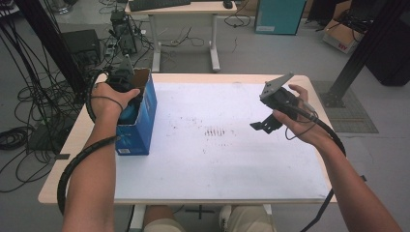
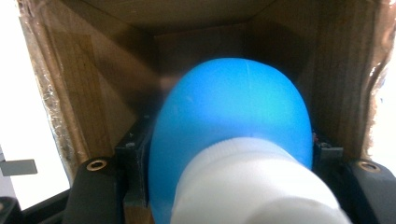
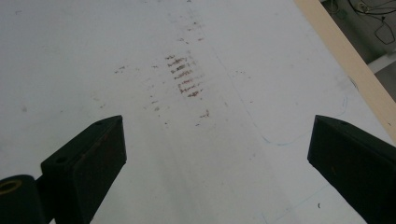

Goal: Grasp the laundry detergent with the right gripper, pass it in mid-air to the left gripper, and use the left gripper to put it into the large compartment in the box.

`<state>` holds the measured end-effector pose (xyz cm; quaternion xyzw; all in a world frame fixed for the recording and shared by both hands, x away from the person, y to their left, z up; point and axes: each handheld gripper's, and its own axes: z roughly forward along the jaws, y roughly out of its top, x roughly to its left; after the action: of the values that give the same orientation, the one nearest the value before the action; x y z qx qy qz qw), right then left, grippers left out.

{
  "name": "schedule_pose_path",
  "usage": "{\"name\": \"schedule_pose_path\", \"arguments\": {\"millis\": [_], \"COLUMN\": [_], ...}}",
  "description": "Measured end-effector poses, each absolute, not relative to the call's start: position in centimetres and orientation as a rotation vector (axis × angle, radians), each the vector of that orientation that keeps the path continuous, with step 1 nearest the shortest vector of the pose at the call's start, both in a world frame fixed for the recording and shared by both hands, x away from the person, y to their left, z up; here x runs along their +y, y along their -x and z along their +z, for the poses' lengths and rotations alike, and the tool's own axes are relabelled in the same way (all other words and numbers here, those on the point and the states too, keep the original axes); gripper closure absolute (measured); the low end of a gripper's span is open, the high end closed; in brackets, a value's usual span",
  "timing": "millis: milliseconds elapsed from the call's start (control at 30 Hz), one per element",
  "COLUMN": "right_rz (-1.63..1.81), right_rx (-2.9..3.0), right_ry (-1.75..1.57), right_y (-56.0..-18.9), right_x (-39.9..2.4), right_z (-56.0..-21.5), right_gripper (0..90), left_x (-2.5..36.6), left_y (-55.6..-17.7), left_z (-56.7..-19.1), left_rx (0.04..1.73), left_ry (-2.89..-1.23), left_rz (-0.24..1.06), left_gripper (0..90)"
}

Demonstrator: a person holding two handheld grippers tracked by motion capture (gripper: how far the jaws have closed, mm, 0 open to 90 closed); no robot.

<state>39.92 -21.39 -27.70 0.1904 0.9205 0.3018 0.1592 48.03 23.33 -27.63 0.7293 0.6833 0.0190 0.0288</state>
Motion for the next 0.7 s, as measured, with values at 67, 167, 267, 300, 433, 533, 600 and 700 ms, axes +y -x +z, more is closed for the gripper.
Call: {"name": "schedule_pose_path", "arguments": {"millis": [67, 167, 267, 300, 433, 533, 600, 700], "right_rz": [0.862, 0.861, 0.860, 0.859, 0.859, 0.855, 0.860, 0.862], "right_rx": [2.631, 2.630, 2.630, 2.630, 2.630, 2.633, 2.632, 2.633], "right_ry": [-0.546, -0.540, -0.542, -0.543, -0.540, -0.544, -0.537, -0.532], "right_y": [-39.90, -39.93, -39.91, -39.90, -39.87, -39.83, -39.86, -39.91], "right_x": [-21.37, -21.35, -21.37, -21.39, -21.41, -21.42, -21.39, -21.31], "right_z": [-27.63, -27.56, -27.51, -27.49, -27.48, -27.50, -27.51, -27.48], "right_gripper": [4.4, 4.4, 4.4, 4.3, 4.4, 4.3, 4.4, 4.4], "left_x": [23.33, 23.26, 23.20, 23.20, 23.21, 23.23, 23.26, 23.32], "left_y": [-48.03, -48.03, -48.03, -48.03, -48.01, -47.97, -47.89, -47.76], "left_z": [-27.64, -27.63, -27.63, -27.62, -27.65, -27.62, -27.60, -27.41], "left_rx": [2.106, 2.107, 2.107, 2.104, 2.106, 2.104, 2.104, 2.100], "left_ry": [-2.253, -2.256, -2.259, -2.263, -2.261, -2.271, -2.265, -2.274], "left_rz": [0.058, 0.062, 0.064, 0.065, 0.066, 0.078, 0.084, 0.092], "left_gripper": [35.4, 35.4, 35.5, 35.5, 35.0, 32.7, 31.0, 29.0]}}
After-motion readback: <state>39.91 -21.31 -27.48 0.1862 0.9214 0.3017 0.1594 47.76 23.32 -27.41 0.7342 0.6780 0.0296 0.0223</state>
